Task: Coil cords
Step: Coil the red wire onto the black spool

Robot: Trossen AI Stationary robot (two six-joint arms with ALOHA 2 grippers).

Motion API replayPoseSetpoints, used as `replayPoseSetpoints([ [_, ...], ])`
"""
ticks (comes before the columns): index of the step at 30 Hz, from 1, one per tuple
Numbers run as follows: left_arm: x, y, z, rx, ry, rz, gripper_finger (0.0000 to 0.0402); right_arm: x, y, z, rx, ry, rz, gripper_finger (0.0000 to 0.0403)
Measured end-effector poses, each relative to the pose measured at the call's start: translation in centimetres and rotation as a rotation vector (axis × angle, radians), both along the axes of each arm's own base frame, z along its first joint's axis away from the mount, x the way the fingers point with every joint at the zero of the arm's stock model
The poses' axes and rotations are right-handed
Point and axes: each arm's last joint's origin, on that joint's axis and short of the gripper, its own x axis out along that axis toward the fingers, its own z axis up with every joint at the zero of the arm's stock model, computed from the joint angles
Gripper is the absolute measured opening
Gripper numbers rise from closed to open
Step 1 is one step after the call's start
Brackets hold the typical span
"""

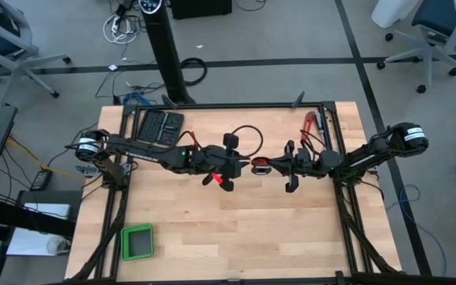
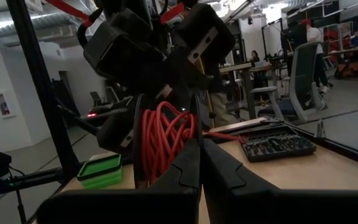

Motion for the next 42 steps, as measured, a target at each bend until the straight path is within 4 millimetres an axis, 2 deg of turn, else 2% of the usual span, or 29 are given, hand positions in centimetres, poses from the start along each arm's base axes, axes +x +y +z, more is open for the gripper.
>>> replayPoseSetpoints([
  [4, 0.1, 0.0, 0.1, 0.041, -0.003, -0.012, 0.0061, 0.0, 0.0, 0.0, 0.001, -0.004, 0.0, 0.0003],
  [9, 0.2, 0.0, 0.4, 0.034, -0.041, -0.009, 0.0011, 0.0, 0.0, 0.0, 0.012, -0.005, 0.003, 0.0003],
  [13, 0.2, 0.0, 0.5, 0.005, -0.054, -0.008, 0.0002, 0.0, 0.0, 0.0, 0.014, -0.006, 0.003, 0.0003],
  [20, -0.2, -0.2, -0.5, -0.175, 0.023, 0.003, 0.0001, 0.0, 0.0, 0.0, -0.003, -0.001, 0.0, 0.0003],
  [25, -0.1, -0.2, -0.5, -0.329, -0.004, -0.024, 0.0, 0.0, 0.0, 0.0, -0.039, 0.004, -0.007, 0.0002],
  [33, 0.2, 1.3, 0.0, -0.57, -0.071, -0.027, 0.0, 0.0, 0.1, 0.0, -0.096, 0.009, 0.009, 0.0001],
  [42, 0.1, 2.5, 0.0, -0.79, -0.061, -0.034, 0.0, 0.0, 0.1, 0.0, -0.107, 0.006, 0.028, 0.0001],
])
